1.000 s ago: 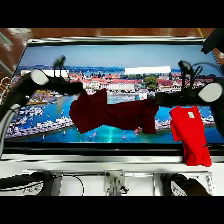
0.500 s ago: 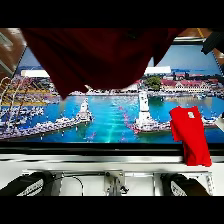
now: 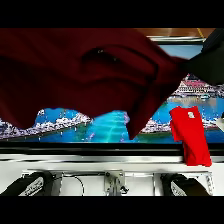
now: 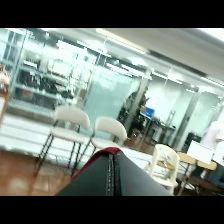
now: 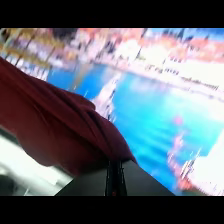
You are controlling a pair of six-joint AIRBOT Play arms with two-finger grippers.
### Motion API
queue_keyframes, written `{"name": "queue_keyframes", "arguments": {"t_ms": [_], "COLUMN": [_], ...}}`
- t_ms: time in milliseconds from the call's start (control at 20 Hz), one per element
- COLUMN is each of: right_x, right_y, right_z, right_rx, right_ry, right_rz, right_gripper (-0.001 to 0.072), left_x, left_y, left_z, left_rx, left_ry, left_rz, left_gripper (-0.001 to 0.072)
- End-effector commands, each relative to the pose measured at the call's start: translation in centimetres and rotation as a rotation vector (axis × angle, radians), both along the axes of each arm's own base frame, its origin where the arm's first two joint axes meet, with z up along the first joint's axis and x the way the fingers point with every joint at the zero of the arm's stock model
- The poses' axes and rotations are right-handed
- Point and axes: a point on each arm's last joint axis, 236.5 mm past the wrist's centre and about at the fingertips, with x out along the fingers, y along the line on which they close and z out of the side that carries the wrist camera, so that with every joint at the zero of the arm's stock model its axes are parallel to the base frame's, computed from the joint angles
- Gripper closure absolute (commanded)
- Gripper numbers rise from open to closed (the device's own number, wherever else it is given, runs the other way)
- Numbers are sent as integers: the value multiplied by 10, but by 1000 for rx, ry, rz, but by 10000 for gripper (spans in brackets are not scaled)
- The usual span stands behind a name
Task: Fold the shirts.
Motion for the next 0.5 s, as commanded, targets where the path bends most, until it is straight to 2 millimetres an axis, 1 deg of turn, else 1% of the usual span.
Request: {"name": "queue_keyframes", "arguments": {"t_ms": [0,50,100,150,200,250,300,350,400,450], "right_x": [-33,-36,-39,-45,-47,-47,-43,-37,-26,-15], "right_y": [14,19,22,23,18,10,1,-9,-18,-23], "right_z": [-62,-86,-115,-143,-169,-190,-207,-220,-227,-228], "right_rx": [-102,-162,-243,-323,-403,-468,-515,-556,-594,-610], "right_ry": [271,328,384,438,482,513,533,535,508,472], "right_rz": [71,88,101,117,116,101,74,40,0,-32], "right_gripper": [654,654,654,653,653,653,653,653,653,653], "left_x": [66,93,120,141,160,173,186,196,204,209], "left_y": [-20,-38,-63,-92,-125,-155,-186,-212,-235,-255], "left_z": [-52,-83,-122,-159,-200,-236,-274,-308,-343,-378], "left_rx": [-71,-54,-20,26,83,136,177,193,206,214], "left_ry": [153,239,340,433,523,590,656,715,777,839], "left_rz": [-132,-179,-236,-297,-364,-421,-476,-518,-555,-586], "left_gripper": [676,676,676,676,676,676,676,676,676,676]}}
